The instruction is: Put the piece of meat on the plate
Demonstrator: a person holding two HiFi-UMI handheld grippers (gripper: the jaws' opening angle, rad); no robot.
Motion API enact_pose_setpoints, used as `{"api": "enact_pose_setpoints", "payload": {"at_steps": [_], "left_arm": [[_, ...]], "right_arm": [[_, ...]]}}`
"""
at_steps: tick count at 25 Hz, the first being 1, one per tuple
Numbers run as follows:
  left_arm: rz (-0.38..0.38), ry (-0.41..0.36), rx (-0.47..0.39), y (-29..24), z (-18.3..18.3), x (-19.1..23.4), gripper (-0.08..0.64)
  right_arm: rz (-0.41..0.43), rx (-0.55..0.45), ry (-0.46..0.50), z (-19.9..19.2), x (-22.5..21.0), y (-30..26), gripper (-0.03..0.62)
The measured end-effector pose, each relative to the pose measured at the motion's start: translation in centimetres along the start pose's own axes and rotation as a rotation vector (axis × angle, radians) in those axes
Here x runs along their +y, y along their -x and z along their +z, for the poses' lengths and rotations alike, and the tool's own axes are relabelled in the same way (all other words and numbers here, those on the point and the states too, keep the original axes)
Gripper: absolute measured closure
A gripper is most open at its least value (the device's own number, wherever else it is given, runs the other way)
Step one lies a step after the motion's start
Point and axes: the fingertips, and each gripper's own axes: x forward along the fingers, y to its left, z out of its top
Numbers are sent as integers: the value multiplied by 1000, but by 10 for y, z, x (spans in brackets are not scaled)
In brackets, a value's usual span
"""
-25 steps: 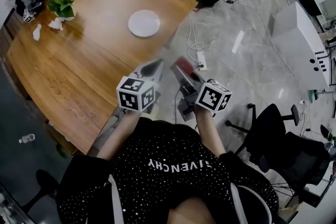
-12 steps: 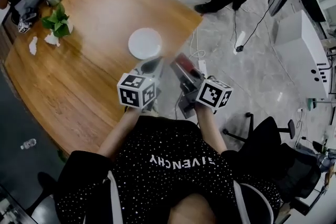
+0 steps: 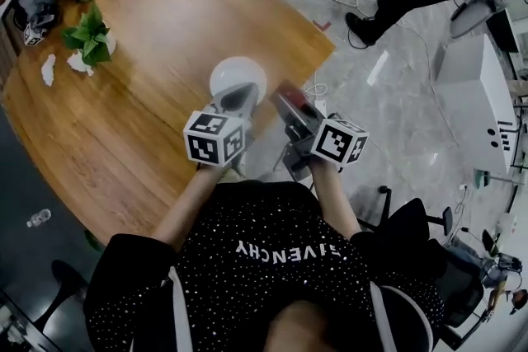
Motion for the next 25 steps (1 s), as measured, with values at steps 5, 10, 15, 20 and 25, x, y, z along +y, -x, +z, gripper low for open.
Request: {"api": "enact_pose_setpoints", "payload": {"at_steps": [5, 10, 15, 20, 25], "left_arm": [[65, 13, -5, -1, 4, 25, 551], [129, 21, -16, 3, 2, 33, 551], [223, 85, -53, 7, -4, 50, 551], [354, 127, -103, 0, 1, 69, 551], [553, 207, -174, -5, 3, 80, 551]], "right_arm": [[-4, 70, 13, -2, -7, -18, 497], [19, 152, 41, -3, -8, -33, 497], [84, 262, 66, -1, -9, -51, 497], [154, 397, 104, 0, -22, -69, 497], [261, 564, 177, 13, -36, -81, 497]]}}
